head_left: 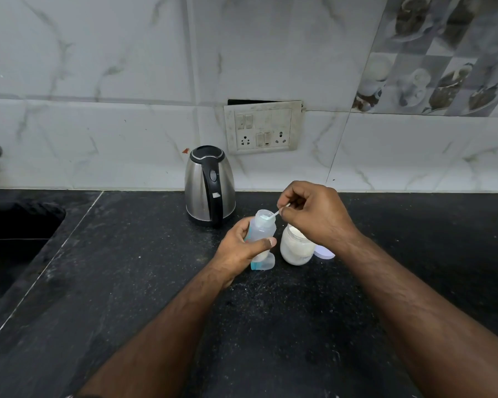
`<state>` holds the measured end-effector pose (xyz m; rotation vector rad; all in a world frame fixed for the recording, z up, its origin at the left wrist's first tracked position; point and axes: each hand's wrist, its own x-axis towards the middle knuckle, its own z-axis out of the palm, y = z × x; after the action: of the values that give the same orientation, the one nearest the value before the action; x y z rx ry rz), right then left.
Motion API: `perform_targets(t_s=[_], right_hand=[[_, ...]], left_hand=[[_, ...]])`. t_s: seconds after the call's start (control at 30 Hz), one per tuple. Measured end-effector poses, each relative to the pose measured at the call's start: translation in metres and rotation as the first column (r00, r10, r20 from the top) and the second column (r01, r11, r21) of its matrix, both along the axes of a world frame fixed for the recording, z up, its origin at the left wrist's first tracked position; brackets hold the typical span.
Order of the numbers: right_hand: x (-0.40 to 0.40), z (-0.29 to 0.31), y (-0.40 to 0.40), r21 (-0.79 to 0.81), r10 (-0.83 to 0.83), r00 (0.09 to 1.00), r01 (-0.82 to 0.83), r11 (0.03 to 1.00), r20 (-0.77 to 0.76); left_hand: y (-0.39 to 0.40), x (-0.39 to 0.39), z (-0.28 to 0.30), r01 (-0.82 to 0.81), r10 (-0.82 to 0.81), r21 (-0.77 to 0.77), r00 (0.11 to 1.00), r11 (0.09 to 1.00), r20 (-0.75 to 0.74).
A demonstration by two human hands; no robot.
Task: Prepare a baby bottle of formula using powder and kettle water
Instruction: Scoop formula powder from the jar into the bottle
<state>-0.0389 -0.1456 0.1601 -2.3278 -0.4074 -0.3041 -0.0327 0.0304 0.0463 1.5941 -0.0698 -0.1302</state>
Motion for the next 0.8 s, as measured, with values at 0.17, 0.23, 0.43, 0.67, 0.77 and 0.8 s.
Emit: perform_targets(t_s=[0.17,0.23,0.43,0.67,0.77,0.8], right_hand=[[0.0005,0.0006,-0.0018,0.021,0.002,1.000,-0.002,1.000,0.016],[0.0008,0.0019,-0.0028,-0.005,0.014,1.000,-0.014,1.000,-0.002],[0.0015,-0.0003,-0.0050,0.007,0.028,0.999,-0.028,1.000,-0.017],[0.0047,0.0003,-0.0036,0.023,0.060,0.998,-0.060,0.998,-0.010],[0.0067,0.0005,-0.0030,-0.024,0.071,0.996,-0.072,0.997,-0.044],[0.0075,0.0001,-0.0027,0.009,0.063,0.998,-0.063,0.998,-0.031]], left_hand=[[-0.0010,0.0005,-0.0006,0.001,-0.001,-0.008,1.000,1.000,0.002],[-0.0007,0.0006,-0.0015,0.002,-0.002,-0.008,1.000,1.000,0.002],[-0.0015,-0.0007,-0.0002,0.005,-0.005,-0.008,1.000,1.000,0.002],[-0.0016,-0.0015,0.0007,-0.003,0.002,-0.026,1.000,1.000,-0.011],[-0.0011,-0.0019,0.0010,-0.005,0.005,-0.033,1.000,0.999,-0.011],[-0.0009,-0.0024,0.0019,-0.003,0.003,-0.043,1.000,0.999,-0.009]])
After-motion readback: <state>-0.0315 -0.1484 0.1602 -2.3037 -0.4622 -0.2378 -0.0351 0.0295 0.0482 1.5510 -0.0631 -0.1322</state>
